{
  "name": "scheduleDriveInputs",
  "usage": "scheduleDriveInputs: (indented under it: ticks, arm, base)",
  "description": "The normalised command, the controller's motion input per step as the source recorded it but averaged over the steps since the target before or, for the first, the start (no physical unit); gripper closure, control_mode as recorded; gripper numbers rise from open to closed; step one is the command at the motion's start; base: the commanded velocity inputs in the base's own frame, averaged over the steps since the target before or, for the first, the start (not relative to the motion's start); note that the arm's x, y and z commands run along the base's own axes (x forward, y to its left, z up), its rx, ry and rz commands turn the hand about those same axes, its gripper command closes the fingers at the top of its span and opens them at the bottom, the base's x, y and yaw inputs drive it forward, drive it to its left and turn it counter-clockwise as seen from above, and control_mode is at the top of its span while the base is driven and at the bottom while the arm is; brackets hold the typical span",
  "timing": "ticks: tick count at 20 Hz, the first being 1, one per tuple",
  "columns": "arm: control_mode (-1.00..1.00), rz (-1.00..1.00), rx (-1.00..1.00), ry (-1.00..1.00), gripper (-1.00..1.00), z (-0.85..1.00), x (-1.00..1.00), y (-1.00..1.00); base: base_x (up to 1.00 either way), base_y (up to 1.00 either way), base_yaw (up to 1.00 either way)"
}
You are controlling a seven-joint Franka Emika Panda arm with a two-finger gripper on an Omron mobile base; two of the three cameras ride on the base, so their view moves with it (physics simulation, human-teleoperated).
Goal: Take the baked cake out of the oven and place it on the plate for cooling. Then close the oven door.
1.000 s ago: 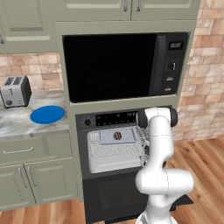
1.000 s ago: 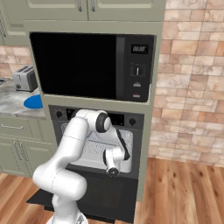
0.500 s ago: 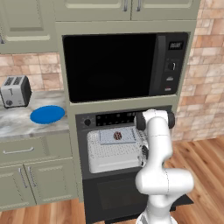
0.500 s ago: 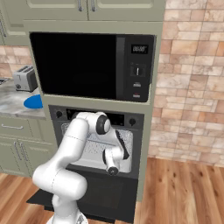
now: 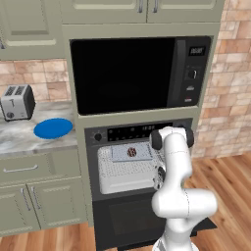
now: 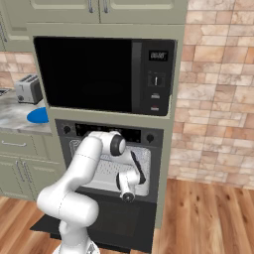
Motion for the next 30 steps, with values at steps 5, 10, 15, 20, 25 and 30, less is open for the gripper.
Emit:
scheduleDriveInputs:
  ticks: [5,10,15,20,25,30]
  arm:
    - [-1.0,0.01,0.0,0.0,-1.0,-0.25,0.0,0.1]
    - [-1.0,0.0,0.0,0.0,-1.0,-0.11,0.0,0.05]
    - [-1.0,0.03,-0.03,0.0,-1.0,-0.12,0.01,0.14]
    - [-1.0,0.17,-0.16,0.0,-1.0,-0.02,0.07,0.37]
    - [-1.0,0.23,-0.18,-0.03,-1.0,0.0,0.1,0.19]
    - [-1.0,0.19,-0.17,-0.07,-1.0,0.01,0.04,0.12]
  base:
    - [0.0,0.0,0.0]
    - [0.0,0.0,0.0]
    - [0.0,0.0,0.0]
    - [0.0,0.0,0.0]
    - [0.0,0.0,0.0]
    - [0.0,0.0,0.0]
